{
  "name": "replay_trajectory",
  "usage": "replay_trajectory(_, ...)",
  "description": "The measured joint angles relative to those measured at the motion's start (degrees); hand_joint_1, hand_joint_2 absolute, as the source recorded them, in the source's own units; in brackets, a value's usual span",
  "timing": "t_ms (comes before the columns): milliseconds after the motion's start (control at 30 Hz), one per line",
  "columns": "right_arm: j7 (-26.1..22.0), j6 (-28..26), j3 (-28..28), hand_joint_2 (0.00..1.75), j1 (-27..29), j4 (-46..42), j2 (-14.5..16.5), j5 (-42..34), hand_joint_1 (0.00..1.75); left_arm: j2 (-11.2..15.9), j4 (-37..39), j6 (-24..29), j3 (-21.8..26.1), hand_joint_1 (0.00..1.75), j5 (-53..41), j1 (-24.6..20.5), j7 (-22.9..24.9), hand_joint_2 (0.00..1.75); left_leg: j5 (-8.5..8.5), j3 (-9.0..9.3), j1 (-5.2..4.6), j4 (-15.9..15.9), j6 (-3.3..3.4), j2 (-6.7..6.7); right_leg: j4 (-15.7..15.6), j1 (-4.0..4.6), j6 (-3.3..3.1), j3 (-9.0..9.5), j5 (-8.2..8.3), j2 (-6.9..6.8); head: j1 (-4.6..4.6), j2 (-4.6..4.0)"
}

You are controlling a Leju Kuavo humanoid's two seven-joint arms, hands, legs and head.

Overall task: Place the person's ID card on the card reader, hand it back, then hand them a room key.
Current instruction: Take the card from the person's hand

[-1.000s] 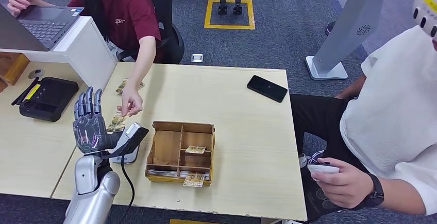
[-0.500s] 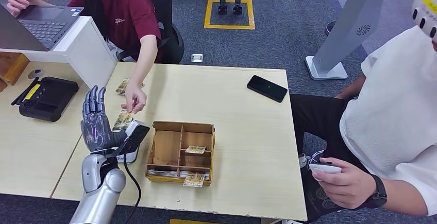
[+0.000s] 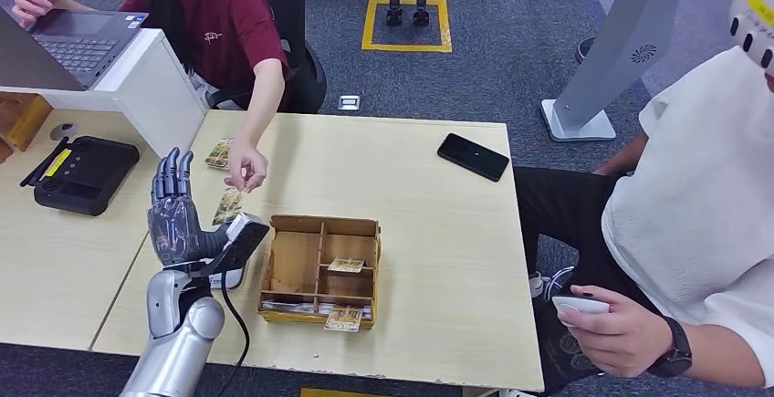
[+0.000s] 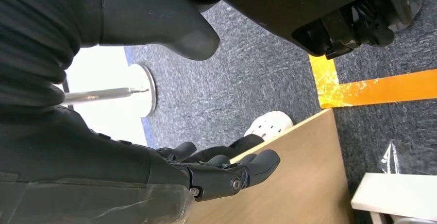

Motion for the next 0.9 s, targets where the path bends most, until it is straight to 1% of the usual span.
replay_trajectory(467, -0.8, 1.0, 1.2, 1.75, -0.1, 0.0, 0.4, 1.5, 0.00, 0.8, 0.8, 0.0, -1.2, 0.00, 0.7, -0.1, -0.1, 1.75, 0.00, 0.00, 0.00, 0.0, 0.00, 0.00, 0.0, 0.00, 0.00, 0.00, 0.00, 0.00, 0.00, 0.01)
replay_trajectory(500, -0.9, 1.0, 1.3, 1.75, -0.1, 0.0, 0.5, 1.6, 0.00, 0.8, 0.9, 0.0, -1.3, 0.14, 0.7, -0.1, -0.2, 1.75, 0.00, 0.00, 0.00, 0.0, 0.00, 0.00, 0.0, 0.00, 0.00, 0.00, 0.00, 0.00, 0.00, 0.01)
replay_trajectory(533, -1.0, 1.1, 1.4, 1.75, -0.1, 0.0, 0.5, 1.8, 0.00, 0.8, 0.9, 0.0, -1.3, 0.52, 0.8, -0.1, -0.3, 1.75, 0.00, 0.00, 0.00, 0.0, 0.00, 0.00, 0.0, 0.00, 0.00, 0.00, 0.00, 0.00, 0.00, 0.02)
replay_trajectory(600, -1.1, 1.4, 1.7, 1.75, -0.2, 0.0, 0.6, 2.2, 0.00, 0.9, 1.0, 0.0, -1.3, 1.39, 0.8, -0.1, -0.6, 1.75, 0.00, 0.00, 0.00, 0.0, 0.00, 0.00, 0.0, 0.00, 0.00, 0.00, 0.00, 0.00, 0.00, 0.01)
replay_trajectory(633, -1.2, 1.6, 1.9, 1.75, -0.2, 0.0, 0.6, 2.3, 0.00, 0.9, 1.0, 0.0, -1.3, 1.68, 0.8, -0.1, -0.8, 1.75, 0.00, 0.00, 0.00, 0.0, 0.00, 0.00, 0.0, 0.00, 0.00, 0.00, 0.00, 0.00, 0.00, 0.01)
replay_trajectory(667, -1.2, 1.7, 2.0, 1.75, -0.2, 0.0, 0.6, 2.5, 0.00, 0.9, 1.0, 0.0, -1.3, 1.74, 0.8, -0.1, -1.0, 1.75, 0.00, 0.00, 0.00, 0.0, 0.00, 0.00, 0.0, 0.00, 0.00, 0.00, 0.00, 0.00, 0.00, 0.01)
replay_trajectory(700, -1.4, 1.9, 2.2, 1.75, -0.2, 0.0, 0.6, 2.7, 0.00, 0.9, 1.0, 0.0, -1.3, 1.75, 0.8, -0.1, -1.2, 1.75, 0.00, 0.00, 0.00, 0.0, 0.00, 0.00, 0.0, 0.00, 0.00, 0.00, 0.00, 0.00, 0.00, 0.01)
replay_trajectory(900, -2.0, 2.3, 2.6, 1.75, -0.4, 0.0, 0.7, 3.8, 0.00, 0.9, 1.2, 0.0, -1.3, 1.75, 0.9, -0.3, -2.3, 1.75, 0.00, 0.00, 0.00, 0.0, 0.00, 0.00, 0.0, 0.00, 0.00, 0.00, 0.00, 0.00, 0.00, 0.00)
